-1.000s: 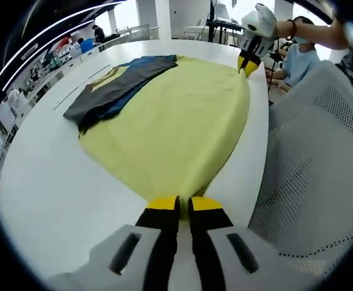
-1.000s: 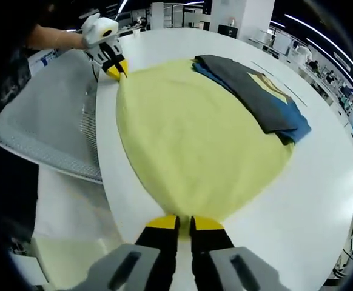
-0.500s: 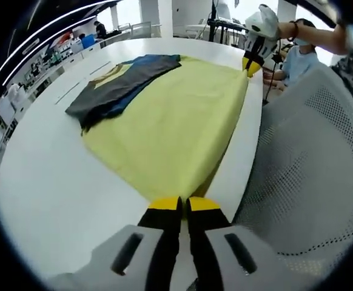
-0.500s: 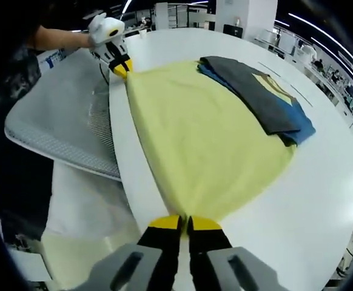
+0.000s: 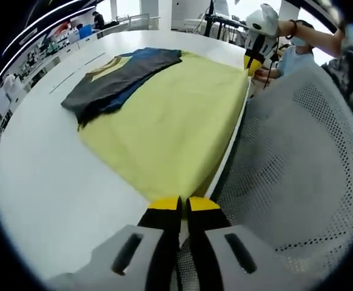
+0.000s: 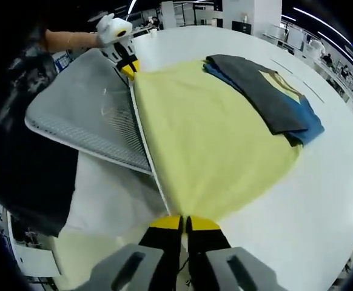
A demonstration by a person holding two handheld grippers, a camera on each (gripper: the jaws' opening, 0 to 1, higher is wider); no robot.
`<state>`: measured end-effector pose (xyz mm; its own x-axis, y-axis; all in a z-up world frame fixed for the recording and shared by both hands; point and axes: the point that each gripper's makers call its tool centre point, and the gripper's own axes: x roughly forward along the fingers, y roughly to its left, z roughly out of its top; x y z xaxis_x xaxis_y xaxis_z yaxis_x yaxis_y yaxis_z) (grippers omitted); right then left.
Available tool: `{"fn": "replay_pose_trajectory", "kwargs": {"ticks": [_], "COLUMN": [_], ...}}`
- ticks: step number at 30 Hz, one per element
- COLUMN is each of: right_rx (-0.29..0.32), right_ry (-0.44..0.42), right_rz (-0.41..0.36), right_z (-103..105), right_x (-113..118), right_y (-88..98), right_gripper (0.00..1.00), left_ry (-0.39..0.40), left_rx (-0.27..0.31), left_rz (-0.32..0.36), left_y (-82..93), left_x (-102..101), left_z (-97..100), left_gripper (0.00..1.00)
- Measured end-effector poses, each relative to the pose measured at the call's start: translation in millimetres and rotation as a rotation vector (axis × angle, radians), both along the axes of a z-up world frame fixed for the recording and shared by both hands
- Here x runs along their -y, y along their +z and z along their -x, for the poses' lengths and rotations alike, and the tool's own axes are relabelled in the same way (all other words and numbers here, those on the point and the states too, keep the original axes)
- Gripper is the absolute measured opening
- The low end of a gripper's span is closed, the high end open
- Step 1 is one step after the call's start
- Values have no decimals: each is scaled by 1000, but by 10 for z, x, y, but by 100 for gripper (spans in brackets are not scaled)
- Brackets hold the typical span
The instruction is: Fold the garment on the visible template until the final outline fits inside the template.
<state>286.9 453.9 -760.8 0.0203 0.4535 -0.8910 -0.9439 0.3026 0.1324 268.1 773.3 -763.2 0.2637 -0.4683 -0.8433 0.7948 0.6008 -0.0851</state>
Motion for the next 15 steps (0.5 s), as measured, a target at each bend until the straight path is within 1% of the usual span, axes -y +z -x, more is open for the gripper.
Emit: {"fn": "replay_pose_trajectory", "kwargs": {"ticks": [5,7,11,13,15], "right_rx": [-36,-49,-93,-92,-91], "right_ry": [3,10,44,60,67], "right_rz": [3,5,5,9,13], "right_z": [92,136,254,266,254], "right_x": [18,17,12,18,23], "right_y": [-4,4,41,59,96], "right_gripper": [0,0,0,0,0], "left_ry": [-7,-12,-28,-39,-44], "left_rx": [-33,-37,-61,-75,-75], "left_rz": [6,7,5,12,18], "left_y": [38,64,95,132,177], "left_x": [17,20,14,18,22], "left_z": [94,121,191,220,212], "left_gripper": [0,0,0,0,0]}}
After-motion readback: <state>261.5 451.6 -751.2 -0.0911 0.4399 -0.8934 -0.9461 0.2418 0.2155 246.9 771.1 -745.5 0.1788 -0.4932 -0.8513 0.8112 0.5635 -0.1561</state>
